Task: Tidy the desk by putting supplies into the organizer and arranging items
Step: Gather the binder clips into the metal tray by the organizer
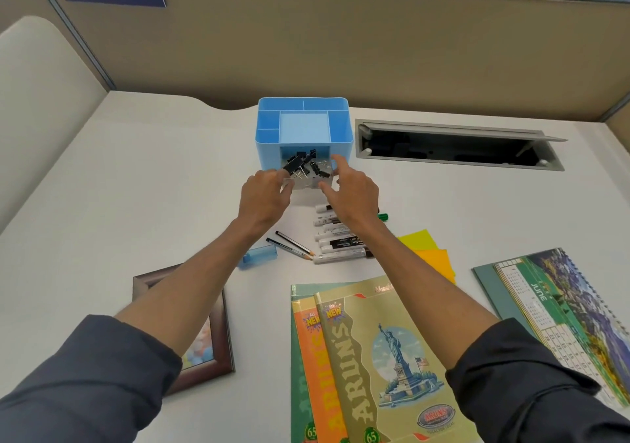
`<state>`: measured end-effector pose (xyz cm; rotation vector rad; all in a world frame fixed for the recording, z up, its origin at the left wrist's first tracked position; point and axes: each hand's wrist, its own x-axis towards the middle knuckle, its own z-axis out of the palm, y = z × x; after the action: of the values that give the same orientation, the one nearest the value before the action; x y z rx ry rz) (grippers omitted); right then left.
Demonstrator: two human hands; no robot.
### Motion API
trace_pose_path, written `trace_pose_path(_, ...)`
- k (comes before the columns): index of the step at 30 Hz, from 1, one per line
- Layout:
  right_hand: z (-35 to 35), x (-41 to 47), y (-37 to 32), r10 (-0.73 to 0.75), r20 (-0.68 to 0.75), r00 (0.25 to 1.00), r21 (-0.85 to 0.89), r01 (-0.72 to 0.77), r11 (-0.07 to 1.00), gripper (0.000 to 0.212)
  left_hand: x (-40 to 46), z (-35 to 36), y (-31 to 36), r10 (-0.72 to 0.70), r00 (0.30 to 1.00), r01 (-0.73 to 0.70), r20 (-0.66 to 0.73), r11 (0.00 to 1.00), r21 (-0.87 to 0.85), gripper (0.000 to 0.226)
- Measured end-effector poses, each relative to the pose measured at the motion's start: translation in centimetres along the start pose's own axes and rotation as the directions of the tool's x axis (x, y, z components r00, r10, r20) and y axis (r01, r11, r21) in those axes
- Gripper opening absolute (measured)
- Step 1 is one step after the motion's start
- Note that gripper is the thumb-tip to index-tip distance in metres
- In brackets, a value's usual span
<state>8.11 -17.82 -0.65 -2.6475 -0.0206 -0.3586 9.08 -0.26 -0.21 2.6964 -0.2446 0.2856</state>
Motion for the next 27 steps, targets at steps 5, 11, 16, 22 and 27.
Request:
trace_pose_path(5,-0.3,1.9,1.1,-0.058,0.014,0.998,-0.084,0.059,0.995,0.084,0.8,-0.8,0.0,0.036,0.997,-0.025,-0.074,0.990,0.140,0.060)
trace_pose_path(11,-1.5,5.2,1.9,-0.189,0.249,0.950,-0.258,0.253,0.932,0.102,3.9,-1.1,-2.3,0.103,0.991,-0.117,0.081,0.974,0.196,0.096)
trace_pose_path(16,-2.5,6.0,1.7,-0.179,0.280,0.943,-0.181,0.235,0.955,0.087,5.3,-1.5,-2.5,0.073,0.974,-0.111,0.217,0.979,0.169,0.090)
trace_pose_path(22,-2.8,5.4,1.5,-0.174,0.108,0.979,-0.145,0.189,0.971,0.053,5.0,-2.1,-2.1,0.090,0.993,-0.100,0.081,0.987,0.127,0.059)
trace_pose_path(27,-2.5,4.4,1.2,-0.150,0.004,0.989,-0.127,0.149,0.981,0.040,4.2,-2.1,-1.5,0.097,0.995,-0.096,-0.002,0.986,0.137,0.041)
